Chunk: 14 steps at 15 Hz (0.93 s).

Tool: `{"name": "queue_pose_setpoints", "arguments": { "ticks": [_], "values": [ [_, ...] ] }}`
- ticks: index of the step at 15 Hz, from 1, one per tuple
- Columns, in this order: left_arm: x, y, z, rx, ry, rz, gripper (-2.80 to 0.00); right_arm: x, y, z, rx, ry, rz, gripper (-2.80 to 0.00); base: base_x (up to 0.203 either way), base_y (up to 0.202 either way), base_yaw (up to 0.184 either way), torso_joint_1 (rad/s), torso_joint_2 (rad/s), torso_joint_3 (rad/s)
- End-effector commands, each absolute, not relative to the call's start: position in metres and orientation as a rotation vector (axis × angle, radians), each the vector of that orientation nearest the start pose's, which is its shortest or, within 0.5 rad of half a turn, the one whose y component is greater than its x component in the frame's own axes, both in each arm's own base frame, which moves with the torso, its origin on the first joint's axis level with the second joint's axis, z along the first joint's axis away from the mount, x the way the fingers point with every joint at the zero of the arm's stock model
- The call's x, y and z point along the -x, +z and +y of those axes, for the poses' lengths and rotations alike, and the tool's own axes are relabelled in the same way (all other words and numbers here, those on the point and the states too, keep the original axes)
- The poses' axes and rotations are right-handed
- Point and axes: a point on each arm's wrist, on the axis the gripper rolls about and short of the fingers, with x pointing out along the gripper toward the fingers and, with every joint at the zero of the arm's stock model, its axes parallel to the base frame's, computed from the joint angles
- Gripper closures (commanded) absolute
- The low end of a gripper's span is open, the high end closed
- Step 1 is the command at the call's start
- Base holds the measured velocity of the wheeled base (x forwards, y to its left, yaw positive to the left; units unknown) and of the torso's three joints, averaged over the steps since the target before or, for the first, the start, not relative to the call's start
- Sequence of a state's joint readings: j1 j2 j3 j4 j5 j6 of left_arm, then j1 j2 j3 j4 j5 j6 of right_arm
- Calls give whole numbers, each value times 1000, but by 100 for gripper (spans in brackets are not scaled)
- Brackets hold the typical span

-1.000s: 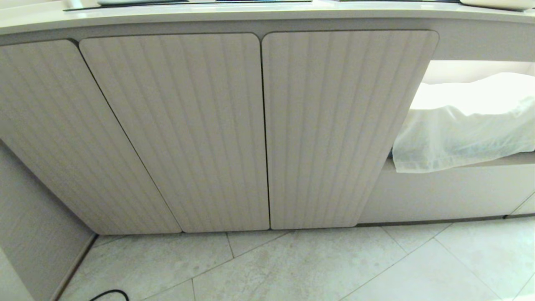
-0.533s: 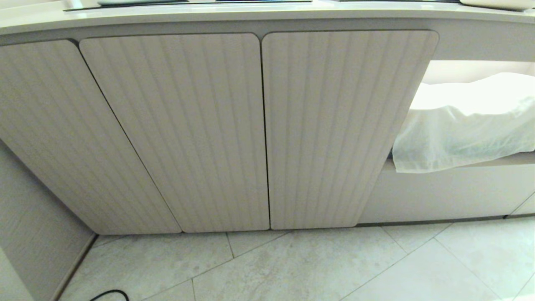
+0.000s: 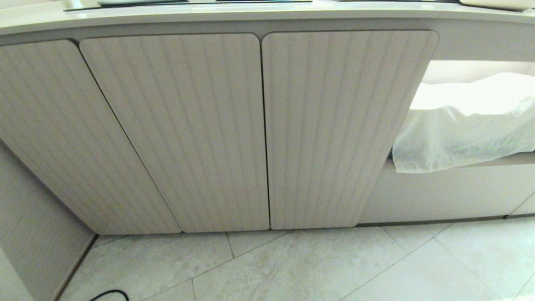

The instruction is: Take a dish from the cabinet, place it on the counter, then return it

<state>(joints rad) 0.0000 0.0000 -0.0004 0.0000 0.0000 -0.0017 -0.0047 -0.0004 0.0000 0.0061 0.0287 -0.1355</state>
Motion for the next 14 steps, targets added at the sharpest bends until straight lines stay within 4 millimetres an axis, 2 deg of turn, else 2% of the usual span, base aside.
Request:
{"name": "queue_pose_setpoints", "arguments": {
  "ticks": [1,14],
  "values": [
    [23,76,0,2,0,0,0,23,75,1,136,25,2,0,0,0,0,0,0,0],
    [23,75,0,2,0,0,0,23,75,1,138,26,3,0,0,0,0,0,0,0]
  ]
}}
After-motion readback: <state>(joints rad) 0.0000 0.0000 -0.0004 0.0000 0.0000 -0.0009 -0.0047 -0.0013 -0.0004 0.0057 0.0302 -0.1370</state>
